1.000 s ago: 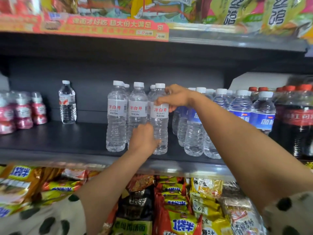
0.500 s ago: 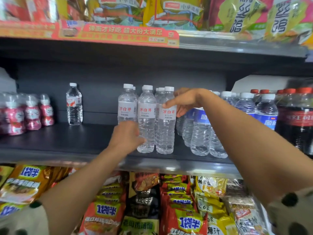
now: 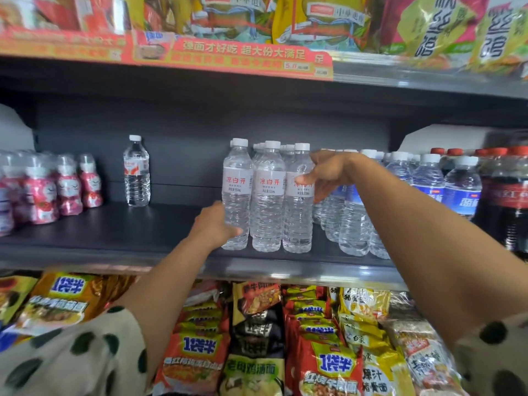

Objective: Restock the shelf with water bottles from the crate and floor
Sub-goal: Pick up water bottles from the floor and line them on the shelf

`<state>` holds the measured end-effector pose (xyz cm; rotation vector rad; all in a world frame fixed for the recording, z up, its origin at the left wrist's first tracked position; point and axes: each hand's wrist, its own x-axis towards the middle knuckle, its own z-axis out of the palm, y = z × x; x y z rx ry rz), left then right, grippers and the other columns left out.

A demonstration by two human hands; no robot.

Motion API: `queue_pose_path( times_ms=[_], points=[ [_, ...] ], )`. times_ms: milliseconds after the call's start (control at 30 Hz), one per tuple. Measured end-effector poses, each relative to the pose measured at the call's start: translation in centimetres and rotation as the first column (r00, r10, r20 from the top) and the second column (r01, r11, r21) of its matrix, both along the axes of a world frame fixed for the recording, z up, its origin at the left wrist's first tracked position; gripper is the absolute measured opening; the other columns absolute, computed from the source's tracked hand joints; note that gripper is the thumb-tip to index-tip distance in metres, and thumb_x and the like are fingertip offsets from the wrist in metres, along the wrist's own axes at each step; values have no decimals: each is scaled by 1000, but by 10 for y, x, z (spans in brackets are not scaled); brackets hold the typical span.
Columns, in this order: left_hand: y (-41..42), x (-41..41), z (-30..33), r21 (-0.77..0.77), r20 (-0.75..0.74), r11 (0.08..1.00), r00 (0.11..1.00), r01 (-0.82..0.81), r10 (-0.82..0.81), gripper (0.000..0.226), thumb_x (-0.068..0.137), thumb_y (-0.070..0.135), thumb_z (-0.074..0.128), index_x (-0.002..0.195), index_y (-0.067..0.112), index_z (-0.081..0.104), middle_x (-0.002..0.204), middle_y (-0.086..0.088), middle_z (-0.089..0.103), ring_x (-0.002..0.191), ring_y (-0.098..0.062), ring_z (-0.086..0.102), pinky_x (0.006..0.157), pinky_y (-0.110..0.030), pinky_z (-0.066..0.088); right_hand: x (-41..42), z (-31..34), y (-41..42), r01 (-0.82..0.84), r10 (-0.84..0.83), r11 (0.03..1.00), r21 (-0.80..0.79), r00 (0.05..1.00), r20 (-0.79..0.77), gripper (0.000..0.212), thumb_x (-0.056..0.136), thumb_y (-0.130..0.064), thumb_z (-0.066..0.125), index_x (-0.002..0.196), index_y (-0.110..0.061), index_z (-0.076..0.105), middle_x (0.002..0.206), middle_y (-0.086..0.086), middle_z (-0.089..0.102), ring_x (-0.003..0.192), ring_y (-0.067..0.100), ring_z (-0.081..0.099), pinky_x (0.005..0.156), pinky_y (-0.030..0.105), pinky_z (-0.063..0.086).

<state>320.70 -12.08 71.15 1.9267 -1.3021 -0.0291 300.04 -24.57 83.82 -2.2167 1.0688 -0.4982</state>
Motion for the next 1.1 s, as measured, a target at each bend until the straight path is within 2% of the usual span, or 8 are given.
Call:
queue_pose_path(
  times_ms=[233,367,500,600,767,900,1000,1100],
  points=[
    [-11,5,-2,-6,1,1000,1000,19,-19,58,78,22,78,126,11,48,125,-8,58,112,-27,58,93,-38,49,5,-1,-3,24,-24,1000,16,1000,12,53,86,-17,68,128,-3,39,109,20,69,89,35,71,85,50,56],
    [-15,6,-2,2,10,999,999,32,-32,59,79,23,77,128,10,46,126,-9,57,113,-28,57,93,-40,48,6,-1,-5,38,-38,999,14,999,-12,38,89,-18,66,115,-5,41,108,18,70,89,32,71,86,47,56],
    [-14,9,-1,19,46,998,997,60,-60,63,76,27,80,127,11,47,126,-8,58,112,-28,57,92,-38,48,6,-1,-6,17,-18,1000,-9,992,-126,38,93,-24,61,125,-4,54,109,13,71,93,28,71,88,42,56],
    [-9,11,0,51,77,996,994,79,-83,64,73,33,82,124,13,50,123,-5,60,111,-27,58,91,-37,48,5,-1,-7,21,-27,999,-36,985,-171,46,88,-29,68,126,-7,56,109,13,71,90,27,72,85,41,58],
    [5,10,4,96,140,994,988,59,-72,62,74,33,82,123,12,50,127,-8,58,117,-27,56,92,-35,47,2,-2,0,85,-133,980,-179,951,-278,71,77,-48,75,130,-10,47,122,15,61,87,28,70,70,33,59],
    [18,5,6,116,234,993,972,-6,-21,66,77,30,78,131,9,45,128,-11,56,116,-30,55,91,-39,49,-5,-3,12,124,-244,917,-378,926,-289,77,72,-48,76,130,-12,40,126,10,56,92,29,68,83,43,57],
    [29,-2,9,94,307,995,952,-31,0,58,79,26,75,127,10,48,125,-10,57,111,-31,56,83,-37,48,-9,-9,24,128,-334,824,-551,897,-290,88,72,-43,77,141,-12,32,141,12,47,121,34,51,102,44,44],
    [38,-9,8,79,357,997,934,-13,-16,46,78,25,73,118,12,53,115,-9,58,97,-27,56,73,-34,47,-14,-20,39,124,-365,792,-598,881,-301,89,72,-41,78,142,-12,31,135,11,51,120,32,50,101,40,43]
  ],
)
